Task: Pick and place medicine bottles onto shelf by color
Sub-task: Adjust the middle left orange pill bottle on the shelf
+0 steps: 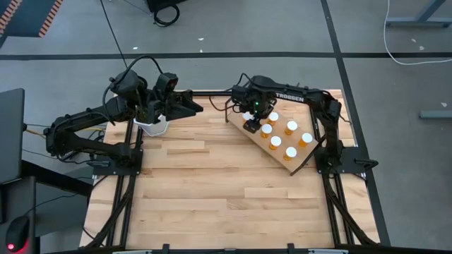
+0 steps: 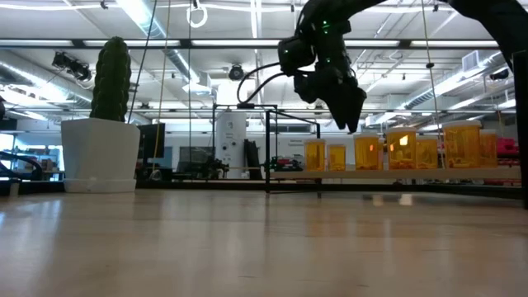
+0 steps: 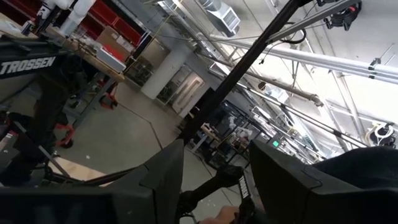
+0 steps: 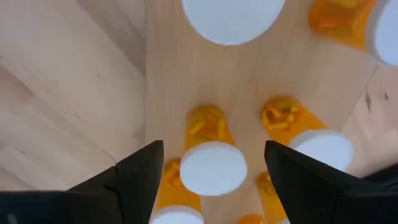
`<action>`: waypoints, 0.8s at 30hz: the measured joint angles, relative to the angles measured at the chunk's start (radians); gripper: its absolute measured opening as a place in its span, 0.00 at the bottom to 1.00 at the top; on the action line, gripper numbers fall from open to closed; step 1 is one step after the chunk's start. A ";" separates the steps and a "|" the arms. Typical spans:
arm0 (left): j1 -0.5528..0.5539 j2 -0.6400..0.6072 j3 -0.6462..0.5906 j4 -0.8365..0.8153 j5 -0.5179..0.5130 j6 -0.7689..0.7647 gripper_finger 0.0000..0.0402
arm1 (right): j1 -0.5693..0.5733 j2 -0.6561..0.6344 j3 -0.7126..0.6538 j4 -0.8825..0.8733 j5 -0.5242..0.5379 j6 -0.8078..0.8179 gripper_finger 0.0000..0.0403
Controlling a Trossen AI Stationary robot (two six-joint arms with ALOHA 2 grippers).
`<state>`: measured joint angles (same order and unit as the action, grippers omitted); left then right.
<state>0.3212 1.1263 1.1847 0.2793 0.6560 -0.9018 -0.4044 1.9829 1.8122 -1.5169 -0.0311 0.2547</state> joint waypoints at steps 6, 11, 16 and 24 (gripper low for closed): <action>0.000 0.000 0.000 -0.003 0.019 0.010 0.47 | 0.022 -0.025 -0.007 -0.010 0.063 -0.004 0.71; 0.000 0.000 0.000 -0.015 0.023 0.024 0.47 | 0.021 -0.033 -0.007 -0.013 0.072 0.016 0.71; 0.000 0.000 0.000 -0.017 0.023 0.024 0.47 | 0.029 -0.033 -0.007 -0.018 0.059 0.034 0.71; 0.000 0.000 0.000 -0.023 0.023 0.025 0.47 | 0.048 -0.033 -0.007 -0.029 0.056 0.170 0.71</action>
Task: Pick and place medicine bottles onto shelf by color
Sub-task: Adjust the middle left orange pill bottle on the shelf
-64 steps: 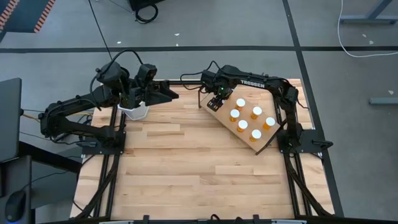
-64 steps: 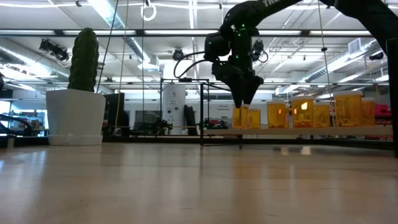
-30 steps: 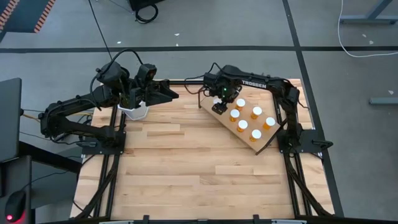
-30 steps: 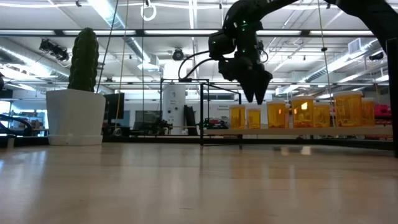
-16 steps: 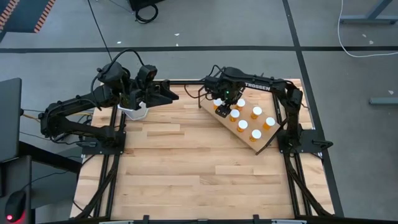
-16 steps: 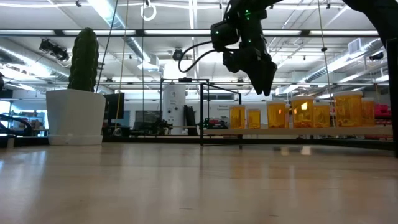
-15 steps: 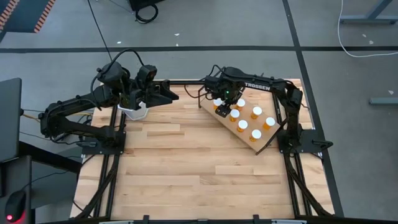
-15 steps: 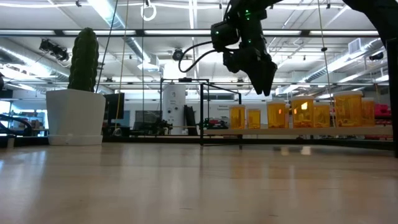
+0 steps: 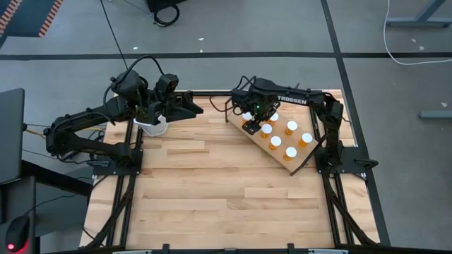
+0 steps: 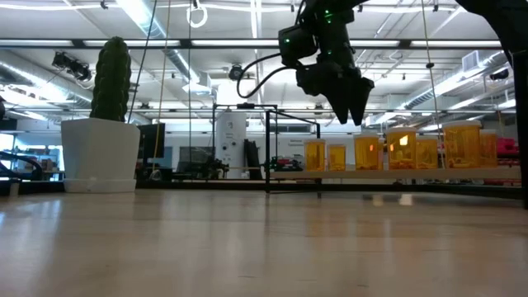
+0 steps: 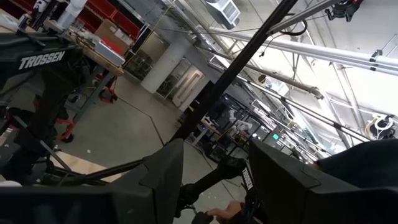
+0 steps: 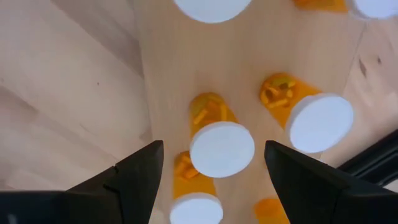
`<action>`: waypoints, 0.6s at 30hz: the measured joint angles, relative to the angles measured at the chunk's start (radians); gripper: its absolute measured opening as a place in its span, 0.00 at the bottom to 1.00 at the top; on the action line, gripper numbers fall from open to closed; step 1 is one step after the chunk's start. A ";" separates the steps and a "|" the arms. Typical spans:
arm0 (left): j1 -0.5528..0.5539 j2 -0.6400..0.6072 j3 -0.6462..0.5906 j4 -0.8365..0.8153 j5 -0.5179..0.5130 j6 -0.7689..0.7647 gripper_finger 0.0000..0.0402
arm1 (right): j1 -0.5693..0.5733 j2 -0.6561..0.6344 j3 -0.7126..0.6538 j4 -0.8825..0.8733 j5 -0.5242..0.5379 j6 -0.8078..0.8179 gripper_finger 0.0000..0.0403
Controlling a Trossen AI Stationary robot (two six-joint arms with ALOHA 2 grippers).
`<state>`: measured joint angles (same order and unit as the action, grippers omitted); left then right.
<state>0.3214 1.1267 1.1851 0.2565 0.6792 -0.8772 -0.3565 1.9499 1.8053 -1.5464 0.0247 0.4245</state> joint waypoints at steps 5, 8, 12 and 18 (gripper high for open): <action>0.000 0.000 0.000 0.000 0.006 0.001 0.47 | 0.000 0.000 0.000 -0.002 0.000 0.092 0.71; 0.000 0.000 0.000 0.000 0.031 0.001 0.47 | 0.000 0.000 0.000 -0.008 0.001 0.157 0.71; 0.000 0.000 0.000 0.000 0.070 -0.001 0.47 | 0.006 -0.006 -0.005 -0.027 0.001 0.192 0.71; 0.000 -0.002 0.000 0.000 0.120 -0.006 0.47 | 0.035 -0.170 -0.117 -0.008 0.033 0.241 0.71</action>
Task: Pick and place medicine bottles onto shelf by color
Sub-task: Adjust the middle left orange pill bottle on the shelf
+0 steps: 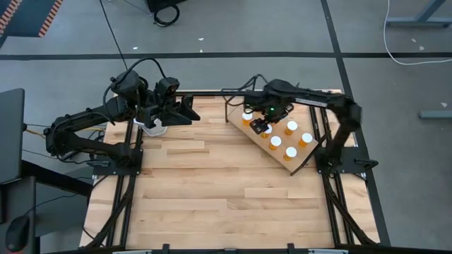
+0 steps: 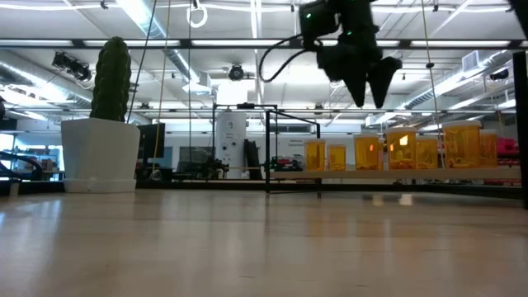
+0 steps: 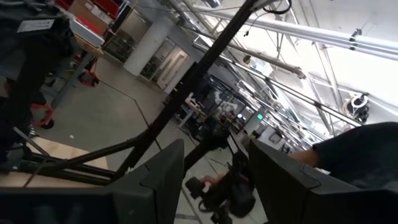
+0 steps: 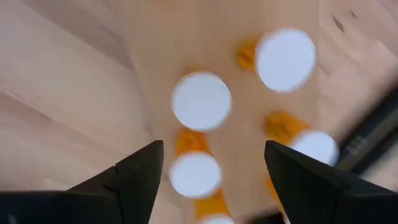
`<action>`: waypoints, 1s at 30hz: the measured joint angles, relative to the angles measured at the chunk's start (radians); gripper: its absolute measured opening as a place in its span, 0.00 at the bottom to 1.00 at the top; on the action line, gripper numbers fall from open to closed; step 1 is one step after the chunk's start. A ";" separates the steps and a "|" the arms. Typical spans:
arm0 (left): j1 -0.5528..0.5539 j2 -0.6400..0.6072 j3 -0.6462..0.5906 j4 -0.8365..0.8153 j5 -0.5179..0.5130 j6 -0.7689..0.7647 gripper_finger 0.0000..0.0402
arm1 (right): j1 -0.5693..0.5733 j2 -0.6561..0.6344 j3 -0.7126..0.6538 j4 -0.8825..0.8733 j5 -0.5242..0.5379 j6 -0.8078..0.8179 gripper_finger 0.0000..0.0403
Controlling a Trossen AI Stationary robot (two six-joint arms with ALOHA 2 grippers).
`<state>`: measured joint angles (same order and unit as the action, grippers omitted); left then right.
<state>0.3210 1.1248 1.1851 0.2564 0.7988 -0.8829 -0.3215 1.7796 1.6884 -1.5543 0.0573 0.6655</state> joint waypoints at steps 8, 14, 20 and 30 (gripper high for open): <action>0.000 0.000 0.000 0.000 0.008 0.023 0.46 | 0.004 -0.206 -0.278 0.298 -0.044 0.154 0.71; 0.000 0.000 0.000 -0.001 0.011 -0.006 0.47 | 0.004 -0.201 -0.387 0.368 -0.088 0.188 0.72; -0.001 0.000 0.000 0.000 0.011 -0.029 0.47 | 0.002 -0.197 -0.398 0.382 -0.021 0.182 0.72; -0.013 0.000 0.000 -0.001 0.011 -0.049 0.47 | -0.034 -0.172 -0.400 0.461 -0.009 0.140 0.72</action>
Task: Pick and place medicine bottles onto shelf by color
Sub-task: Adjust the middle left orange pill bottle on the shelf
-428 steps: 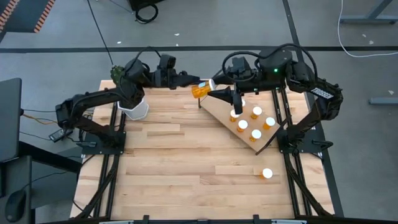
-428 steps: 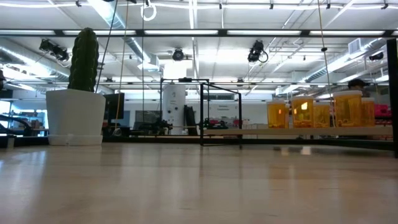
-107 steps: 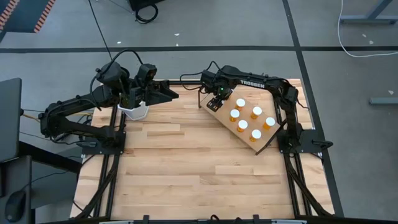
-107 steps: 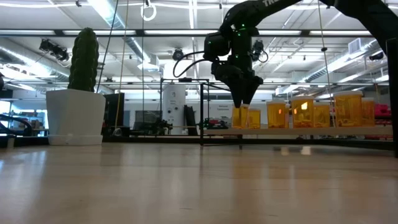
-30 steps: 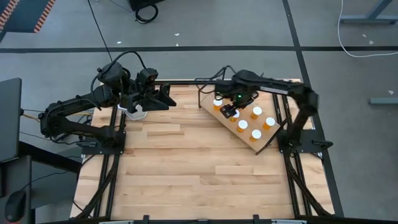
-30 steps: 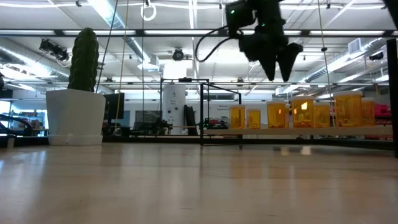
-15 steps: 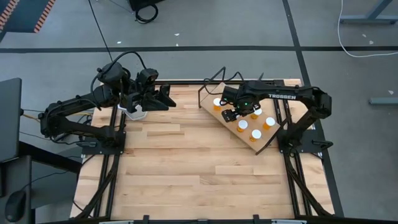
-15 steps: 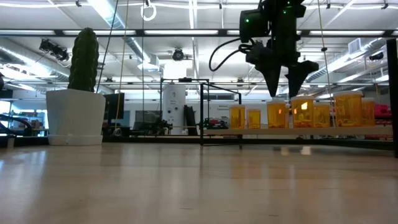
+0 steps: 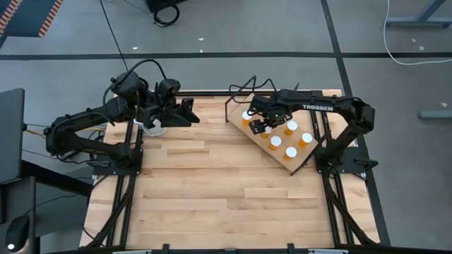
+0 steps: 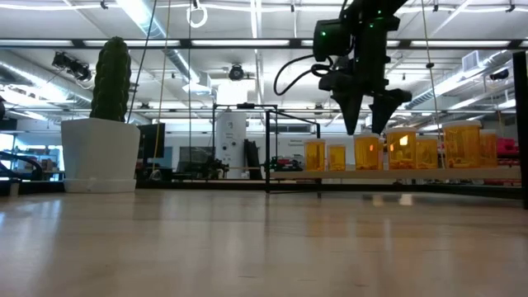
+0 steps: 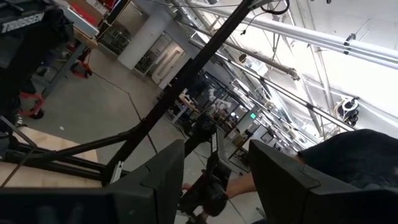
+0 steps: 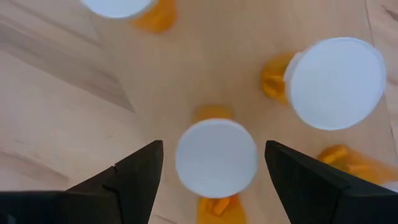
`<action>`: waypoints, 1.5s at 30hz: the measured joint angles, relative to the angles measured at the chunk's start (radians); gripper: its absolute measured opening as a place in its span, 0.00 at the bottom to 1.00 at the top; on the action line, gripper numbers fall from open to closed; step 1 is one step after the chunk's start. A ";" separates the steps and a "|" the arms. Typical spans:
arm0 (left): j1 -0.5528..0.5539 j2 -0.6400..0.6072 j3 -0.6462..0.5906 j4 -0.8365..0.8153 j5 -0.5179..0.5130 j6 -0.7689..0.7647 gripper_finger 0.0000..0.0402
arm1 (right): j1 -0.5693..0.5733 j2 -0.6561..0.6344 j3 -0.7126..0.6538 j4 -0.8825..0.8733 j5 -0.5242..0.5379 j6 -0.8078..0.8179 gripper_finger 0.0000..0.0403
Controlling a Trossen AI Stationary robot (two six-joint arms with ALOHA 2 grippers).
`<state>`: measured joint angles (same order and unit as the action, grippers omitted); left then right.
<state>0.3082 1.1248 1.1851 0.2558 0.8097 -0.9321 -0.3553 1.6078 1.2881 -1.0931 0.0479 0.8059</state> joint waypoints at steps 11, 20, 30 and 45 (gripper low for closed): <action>-0.045 0.000 0.000 0.000 0.001 0.001 0.47 | -0.032 0.003 -0.002 0.006 -0.003 -0.024 0.72; -0.044 0.000 0.000 0.000 0.000 0.002 0.47 | -0.015 0.003 -0.037 0.029 -0.017 0.006 0.72; -0.044 0.000 0.000 0.000 0.000 0.001 0.47 | 0.008 0.003 -0.079 0.077 -0.079 0.032 0.72; -0.044 0.000 0.000 0.000 0.000 -0.006 0.47 | 0.013 0.003 -0.079 0.121 -0.072 0.040 0.72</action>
<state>0.2638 1.1244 1.1851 0.2562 0.8097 -0.9386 -0.3419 1.6104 1.2095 -0.9717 -0.0239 0.8458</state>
